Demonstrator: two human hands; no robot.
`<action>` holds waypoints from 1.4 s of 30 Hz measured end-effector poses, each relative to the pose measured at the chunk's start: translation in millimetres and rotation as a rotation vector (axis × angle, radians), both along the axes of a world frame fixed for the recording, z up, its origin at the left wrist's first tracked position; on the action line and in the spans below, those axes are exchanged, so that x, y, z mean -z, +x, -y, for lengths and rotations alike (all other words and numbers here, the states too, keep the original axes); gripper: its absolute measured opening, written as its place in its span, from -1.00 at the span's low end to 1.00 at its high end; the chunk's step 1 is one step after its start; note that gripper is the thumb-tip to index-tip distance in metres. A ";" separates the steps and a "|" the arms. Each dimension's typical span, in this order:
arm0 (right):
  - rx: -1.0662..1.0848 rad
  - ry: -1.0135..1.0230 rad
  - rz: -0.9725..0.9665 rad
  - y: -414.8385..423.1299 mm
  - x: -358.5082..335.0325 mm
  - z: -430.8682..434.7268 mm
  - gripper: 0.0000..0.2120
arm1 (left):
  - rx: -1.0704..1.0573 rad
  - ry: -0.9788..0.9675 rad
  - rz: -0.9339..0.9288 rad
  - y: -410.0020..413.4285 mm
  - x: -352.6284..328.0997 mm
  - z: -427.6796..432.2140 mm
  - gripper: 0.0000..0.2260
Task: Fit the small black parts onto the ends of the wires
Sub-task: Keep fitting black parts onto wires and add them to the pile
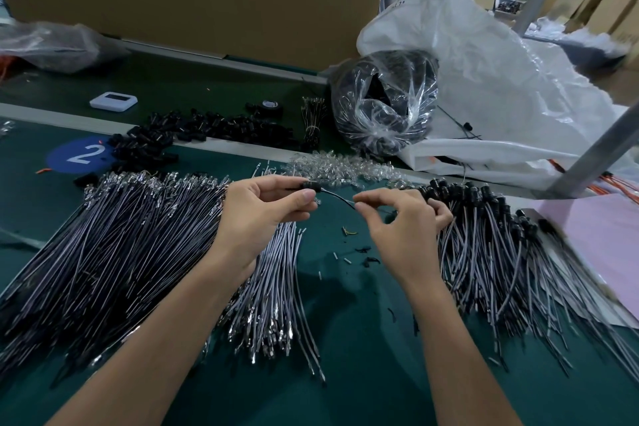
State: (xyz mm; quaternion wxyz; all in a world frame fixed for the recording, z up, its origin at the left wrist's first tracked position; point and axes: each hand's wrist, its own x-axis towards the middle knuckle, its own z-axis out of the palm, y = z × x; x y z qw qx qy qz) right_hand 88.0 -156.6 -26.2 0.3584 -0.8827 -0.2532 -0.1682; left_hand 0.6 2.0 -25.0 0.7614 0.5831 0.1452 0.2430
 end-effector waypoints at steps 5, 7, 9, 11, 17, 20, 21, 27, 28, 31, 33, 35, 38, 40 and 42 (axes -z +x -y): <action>0.002 0.059 -0.081 0.4 -2.0 0.5 -0.89 | -0.016 -0.015 0.002 0.1 0.2 -1.3 -0.81; -0.011 0.177 -0.128 0.5 -4.5 2.1 -0.80 | -0.020 -0.018 -0.005 0.0 1.3 -2.0 -0.83; -0.037 0.322 -0.210 0.2 -7.1 2.5 -0.72 | -0.018 -0.019 -0.009 -0.1 1.5 -2.5 -0.82; -0.060 0.419 -0.297 0.0 -8.3 2.2 -0.66 | -0.010 -0.016 -0.009 -0.1 1.1 -2.4 -0.80; -0.257 0.620 -0.501 3.5 -6.9 5.9 -0.72 | -0.018 -0.058 -0.010 0.9 2.5 -3.9 -0.82; -0.298 0.568 -0.535 3.7 -6.9 5.0 -0.72 | -0.026 -0.070 -0.014 1.2 2.8 -5.3 -0.84; -0.295 0.531 -0.525 3.6 -6.4 4.4 -0.72 | -0.027 -0.063 -0.016 1.4 3.0 -5.3 -0.85; -0.272 0.244 -0.419 3.1 -2.3 1.5 -0.61 | -0.033 0.012 -0.028 1.3 3.7 -3.6 -0.86; -0.267 0.226 -0.388 2.3 -2.3 0.7 -0.63 | -0.032 0.025 -0.032 1.4 3.5 -3.3 -0.86; -0.273 0.242 -0.348 0.3 -3.9 -2.0 -0.75 | -0.020 0.052 -0.041 2.4 3.7 -1.6 -0.85; -0.292 0.250 -0.336 -0.4 -3.6 -2.8 -0.78 | -0.016 0.065 -0.042 2.9 4.3 -0.7 -0.85; -0.288 0.255 -0.282 -1.2 -1.8 -3.8 -0.80 | -0.011 0.075 -0.043 3.8 4.8 0.3 -0.85; -0.299 0.282 -0.250 -2.8 0.4 -6.3 -0.88 | 0.007 0.076 -0.042 5.8 5.9 2.1 -0.86; -0.326 0.293 -0.249 -3.1 2.5 -7.6 -0.93 | 0.013 0.087 -0.042 7.0 7.3 2.9 -0.86; -0.330 0.278 -0.203 -3.5 4.7 -8.8 -0.91 | 0.019 0.093 -0.046 6.9 8.5 2.7 -0.86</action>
